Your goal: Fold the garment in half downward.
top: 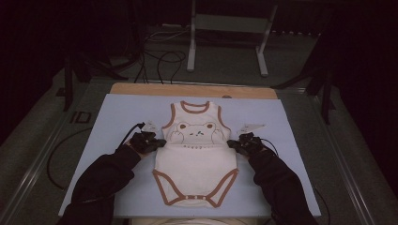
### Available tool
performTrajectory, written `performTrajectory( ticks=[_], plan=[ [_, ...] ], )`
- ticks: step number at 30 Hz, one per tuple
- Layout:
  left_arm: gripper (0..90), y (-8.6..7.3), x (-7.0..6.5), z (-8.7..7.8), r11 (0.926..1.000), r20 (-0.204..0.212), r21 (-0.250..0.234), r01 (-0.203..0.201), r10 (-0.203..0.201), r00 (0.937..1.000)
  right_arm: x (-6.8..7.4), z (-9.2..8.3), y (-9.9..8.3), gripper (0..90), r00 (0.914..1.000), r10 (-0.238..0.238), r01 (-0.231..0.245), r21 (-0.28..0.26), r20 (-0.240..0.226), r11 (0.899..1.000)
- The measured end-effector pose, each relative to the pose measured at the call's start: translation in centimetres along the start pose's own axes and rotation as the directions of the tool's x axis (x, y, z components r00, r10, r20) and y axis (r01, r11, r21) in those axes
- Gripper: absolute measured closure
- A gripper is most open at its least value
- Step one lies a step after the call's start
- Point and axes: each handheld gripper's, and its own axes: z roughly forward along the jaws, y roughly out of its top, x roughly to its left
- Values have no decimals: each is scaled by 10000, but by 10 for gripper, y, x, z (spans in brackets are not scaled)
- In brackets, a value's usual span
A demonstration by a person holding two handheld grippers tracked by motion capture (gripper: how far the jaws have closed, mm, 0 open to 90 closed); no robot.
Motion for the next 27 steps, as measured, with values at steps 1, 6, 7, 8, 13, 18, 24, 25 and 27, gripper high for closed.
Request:
performTrajectory(
  ticks=[1,6,7,8,13,18,24,25,27],
  plan=[
    [900,0,0,-2,10000,49,-21,-44,44,10000,1,-2,1,892,10000,35,-35,-56,-23,10000],
    [900,0,-3,-10,9999,114,-124,-104,105,9999,5,-9,2,893,9999,-101,100,-198,-36,9998],
    [900,0,-4,-11,9998,103,-133,-146,147,9998,6,-11,2,893,9999,-94,93,-252,-55,9996],
    [900,0,-4,-12,9998,119,-130,-153,155,9998,7,-13,2,893,9999,-110,107,-269,-95,9996],
    [900,1,-12,-20,9992,193,-165,-366,369,9991,13,-22,0,893,9996,-220,211,-424,-203,9989],
    [900,1,-20,-29,9981,248,-200,-582,587,9980,19,-31,-2,893,9992,-317,306,-475,-244,9984],
    [900,-2,-30,-39,9965,456,-284,-790,803,9957,28,-45,-7,893,9981,-484,460,-619,-370,9970],
    [900,-3,-33,-41,9957,456,-241,-894,904,9949,31,-47,-8,892,9977,-550,523,-640,-400,9966],
    [900,-5,-37,-44,9947,534,-252,-994,1007,9935,34,-51,-10,893,9973,-620,592,-665,-404,9960]
  ],
)
